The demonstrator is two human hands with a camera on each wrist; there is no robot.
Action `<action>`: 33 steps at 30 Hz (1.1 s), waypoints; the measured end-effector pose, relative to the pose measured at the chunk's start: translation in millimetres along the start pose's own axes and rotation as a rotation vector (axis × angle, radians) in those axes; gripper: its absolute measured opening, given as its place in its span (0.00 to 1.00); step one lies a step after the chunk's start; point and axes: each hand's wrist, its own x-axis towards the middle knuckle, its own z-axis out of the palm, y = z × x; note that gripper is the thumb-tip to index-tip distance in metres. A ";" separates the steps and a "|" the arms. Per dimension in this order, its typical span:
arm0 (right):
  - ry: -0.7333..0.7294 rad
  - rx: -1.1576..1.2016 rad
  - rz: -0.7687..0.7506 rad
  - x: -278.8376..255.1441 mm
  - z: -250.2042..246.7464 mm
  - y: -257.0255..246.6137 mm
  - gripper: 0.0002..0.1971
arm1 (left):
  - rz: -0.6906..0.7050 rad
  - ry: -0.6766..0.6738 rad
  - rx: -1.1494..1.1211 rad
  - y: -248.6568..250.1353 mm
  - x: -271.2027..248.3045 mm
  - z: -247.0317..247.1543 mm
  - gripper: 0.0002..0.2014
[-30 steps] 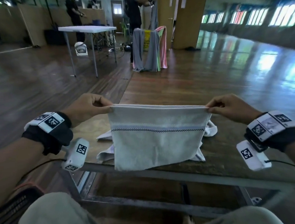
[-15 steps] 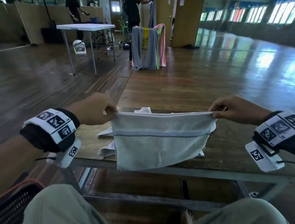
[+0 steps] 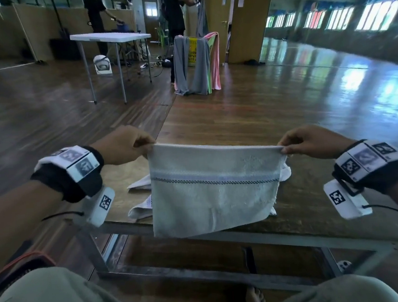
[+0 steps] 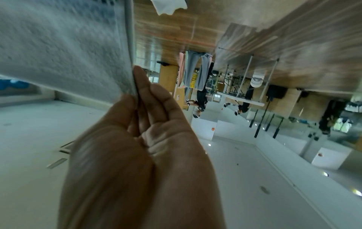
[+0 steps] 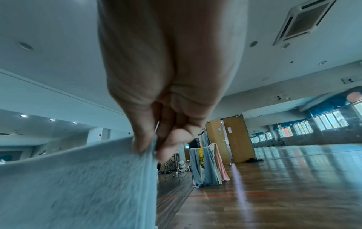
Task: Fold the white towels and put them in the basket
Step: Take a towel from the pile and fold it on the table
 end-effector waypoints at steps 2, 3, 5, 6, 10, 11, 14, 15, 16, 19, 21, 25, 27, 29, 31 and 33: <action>0.134 -0.050 0.006 18.1 -5.7 -2.2 0.07 | 0.020 0.137 0.089 0.4 19.6 -8.9 0.08; 0.224 -0.059 0.007 26.7 -10.7 -3.6 0.08 | 0.039 0.217 0.103 1.3 28.9 -15.7 0.08; 0.416 -0.007 0.009 40.4 -23.5 -7.9 0.08 | 0.084 0.393 0.099 6.4 42.0 -32.6 0.08; 0.506 0.036 0.003 45.0 -31.0 -10.8 0.08 | 0.104 0.481 0.107 9.7 46.2 -42.0 0.09; 0.665 0.135 -0.027 45.4 -51.4 -20.8 0.08 | 0.194 0.662 0.106 19.7 46.7 -65.3 0.10; 0.652 0.148 -0.036 41.4 -51.5 -21.3 0.08 | 0.203 0.643 0.092 19.2 43.3 -65.7 0.10; 0.525 0.136 -0.025 25.6 -37.1 -12.5 0.06 | 0.185 0.452 0.085 12.4 23.7 -51.8 0.08; 0.447 0.126 -0.011 19.1 -28.1 -7.3 0.06 | 0.181 0.370 0.069 8.7 14.1 -42.6 0.08; 0.357 0.127 -0.003 12.2 -17.4 -1.9 0.06 | 0.172 0.288 0.047 5.1 3.9 -31.4 0.07; 0.098 0.155 -0.014 -7.5 23.7 9.6 0.07 | 0.131 0.073 -0.012 -10.1 -22.5 13.4 0.07; -0.021 0.131 -0.009 -15.0 54.8 14.5 0.07 | 0.080 -0.075 -0.032 -21.9 -32.8 43.6 0.07; -0.183 0.136 0.052 -16.0 106.1 26.7 0.03 | -0.005 -0.310 -0.019 -36.3 -38.5 83.8 0.07; -0.223 0.183 0.076 -10.2 122.3 34.7 0.02 | -0.013 -0.351 -0.013 -41.4 -36.0 94.1 0.07; -0.234 0.222 0.088 -0.8 133.8 41.3 0.02 | -0.013 -0.328 -0.023 -49.2 -31.1 101.4 0.07; -0.210 0.237 0.099 10.6 142.5 46.1 0.03 | -0.039 -0.267 -0.028 -57.8 -21.6 107.9 0.08; -0.167 0.243 0.108 23.9 149.3 49.8 0.04 | -0.076 -0.188 -0.019 -66.8 -8.1 115.2 0.08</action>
